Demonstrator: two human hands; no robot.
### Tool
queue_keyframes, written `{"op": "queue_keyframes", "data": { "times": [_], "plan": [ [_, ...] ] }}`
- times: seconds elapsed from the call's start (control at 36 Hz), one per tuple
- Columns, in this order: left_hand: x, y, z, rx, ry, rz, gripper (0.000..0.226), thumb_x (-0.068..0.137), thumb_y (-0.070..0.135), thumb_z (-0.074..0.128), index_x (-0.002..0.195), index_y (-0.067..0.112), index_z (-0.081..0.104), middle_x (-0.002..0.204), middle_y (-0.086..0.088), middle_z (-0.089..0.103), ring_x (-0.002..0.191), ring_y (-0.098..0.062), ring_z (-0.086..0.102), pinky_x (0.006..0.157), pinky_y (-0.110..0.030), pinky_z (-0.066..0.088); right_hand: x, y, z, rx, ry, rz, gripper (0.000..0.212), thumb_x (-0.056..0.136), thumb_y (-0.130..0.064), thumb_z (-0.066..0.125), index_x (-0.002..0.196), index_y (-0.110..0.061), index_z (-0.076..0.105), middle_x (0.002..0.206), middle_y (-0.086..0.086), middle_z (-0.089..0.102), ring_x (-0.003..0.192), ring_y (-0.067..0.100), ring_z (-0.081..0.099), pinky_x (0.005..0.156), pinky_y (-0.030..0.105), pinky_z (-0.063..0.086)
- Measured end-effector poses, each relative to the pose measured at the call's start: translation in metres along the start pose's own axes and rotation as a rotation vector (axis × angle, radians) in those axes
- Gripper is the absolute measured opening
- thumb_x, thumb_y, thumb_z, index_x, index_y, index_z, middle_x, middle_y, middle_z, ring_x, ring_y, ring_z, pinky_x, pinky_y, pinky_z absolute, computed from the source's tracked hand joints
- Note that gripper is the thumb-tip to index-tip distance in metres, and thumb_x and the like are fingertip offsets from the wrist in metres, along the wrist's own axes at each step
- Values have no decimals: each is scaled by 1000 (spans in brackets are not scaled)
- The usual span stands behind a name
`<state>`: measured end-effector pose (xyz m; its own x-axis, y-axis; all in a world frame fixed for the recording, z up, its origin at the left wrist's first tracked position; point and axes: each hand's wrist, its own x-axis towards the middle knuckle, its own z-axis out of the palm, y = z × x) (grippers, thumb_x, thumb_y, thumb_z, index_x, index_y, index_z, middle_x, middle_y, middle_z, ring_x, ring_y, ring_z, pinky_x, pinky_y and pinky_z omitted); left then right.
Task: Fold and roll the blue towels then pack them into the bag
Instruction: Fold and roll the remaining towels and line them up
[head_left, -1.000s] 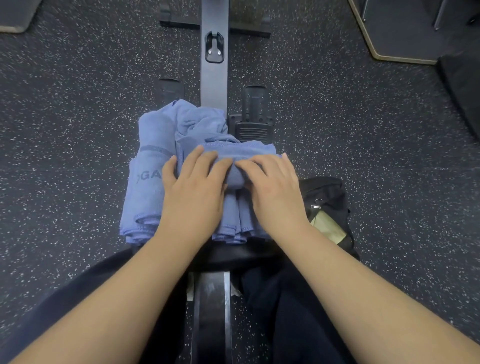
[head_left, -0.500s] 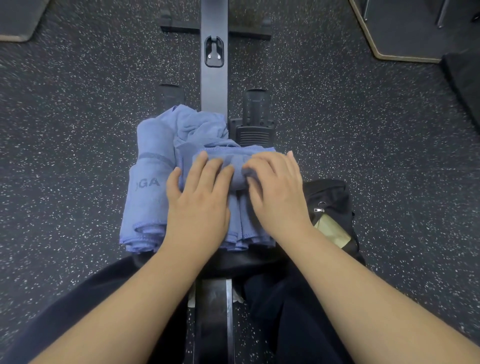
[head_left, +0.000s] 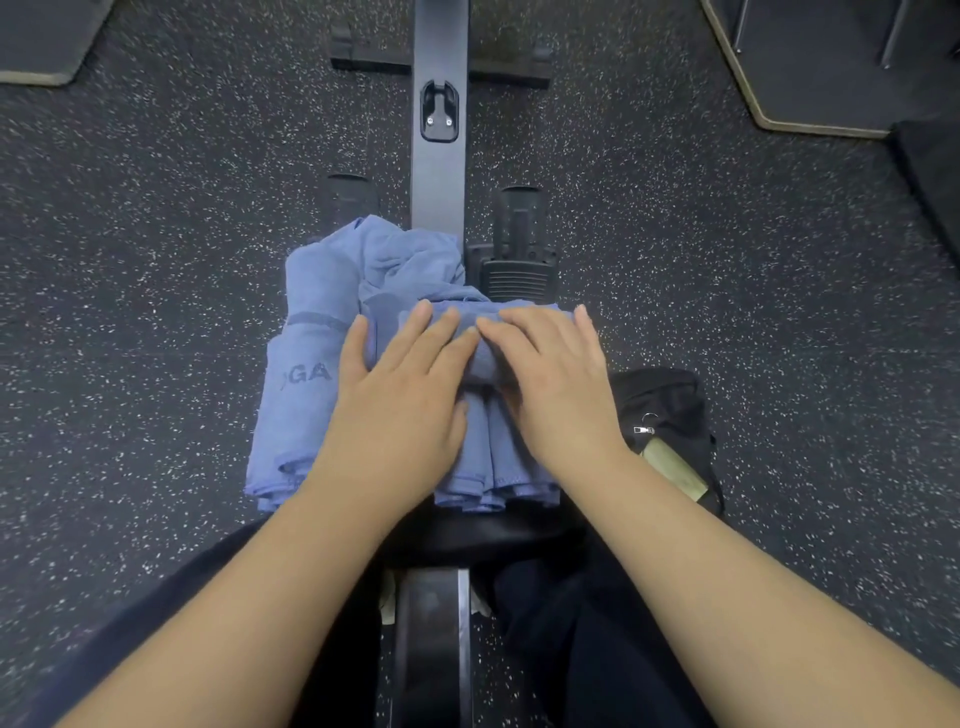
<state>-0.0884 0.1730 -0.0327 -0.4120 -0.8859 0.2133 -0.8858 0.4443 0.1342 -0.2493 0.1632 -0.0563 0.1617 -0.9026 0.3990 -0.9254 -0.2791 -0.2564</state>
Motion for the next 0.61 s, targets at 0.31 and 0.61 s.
{"op": "queue_keyframes", "data": {
  "times": [0.31,0.61],
  "plan": [
    [-20,-17,-22,-93,-73,-117,58,73,19,77,129,18,59,143,-10,50,136,-32,41,108,-55,8,2,-5,-10,-14,-10,-42,36,79,-14,49,110,-15,68,99,4,65,92,30,56,91,37,34],
    [-41,-3,-29,-49,-71,-64,61,67,19,82,124,16,63,135,-10,57,128,-33,51,99,-67,28,-22,-20,-38,-19,-160,2,42,74,-19,41,106,-17,67,94,1,65,85,30,59,81,34,33]
  ]
}}
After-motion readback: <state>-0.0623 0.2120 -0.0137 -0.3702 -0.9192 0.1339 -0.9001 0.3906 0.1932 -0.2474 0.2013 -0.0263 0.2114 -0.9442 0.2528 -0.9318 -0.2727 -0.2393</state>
